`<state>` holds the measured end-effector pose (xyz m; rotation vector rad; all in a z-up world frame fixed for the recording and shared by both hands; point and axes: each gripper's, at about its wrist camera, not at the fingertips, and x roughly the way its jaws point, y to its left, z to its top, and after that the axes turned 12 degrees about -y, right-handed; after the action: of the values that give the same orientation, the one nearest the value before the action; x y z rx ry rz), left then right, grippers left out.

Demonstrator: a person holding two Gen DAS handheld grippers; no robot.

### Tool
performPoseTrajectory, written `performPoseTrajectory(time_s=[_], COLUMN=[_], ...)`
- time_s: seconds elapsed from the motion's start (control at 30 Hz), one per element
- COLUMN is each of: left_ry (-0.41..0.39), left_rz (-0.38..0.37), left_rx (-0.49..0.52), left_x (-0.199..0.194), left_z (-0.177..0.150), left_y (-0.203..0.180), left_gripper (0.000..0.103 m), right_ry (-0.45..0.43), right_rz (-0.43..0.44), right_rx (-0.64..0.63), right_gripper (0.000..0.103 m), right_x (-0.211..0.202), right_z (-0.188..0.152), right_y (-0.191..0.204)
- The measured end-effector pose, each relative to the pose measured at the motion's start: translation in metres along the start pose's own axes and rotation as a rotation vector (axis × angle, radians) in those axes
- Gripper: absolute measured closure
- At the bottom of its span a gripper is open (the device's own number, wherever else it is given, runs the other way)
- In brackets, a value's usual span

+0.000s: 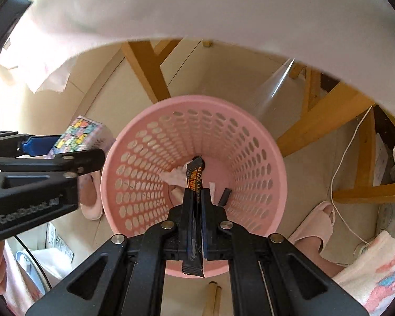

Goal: Collect trash

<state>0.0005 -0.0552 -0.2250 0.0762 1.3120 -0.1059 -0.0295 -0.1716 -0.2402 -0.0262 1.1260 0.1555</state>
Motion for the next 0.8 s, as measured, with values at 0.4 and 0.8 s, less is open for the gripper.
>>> performPoseTrajectory(time_s=[0.4,0.8], left_ry=[0.055,-0.182], left_rz=[-0.012,0.039], left_rx=[-0.046,-0.012], left_x=[0.014,-0.057], left_z=[-0.006,0.012], left_y=[0.009,0.016], left_gripper=[0.033,0.028], right_ry=[0.058,-0.087], right_rz=[-0.009,0.002], right_rx=[0.098,0.128], right_gripper=[0.081,0.080], right_x=[0.010,-0.053], right_z=[-0.003,0.009], right_y=[-0.020,-0.023])
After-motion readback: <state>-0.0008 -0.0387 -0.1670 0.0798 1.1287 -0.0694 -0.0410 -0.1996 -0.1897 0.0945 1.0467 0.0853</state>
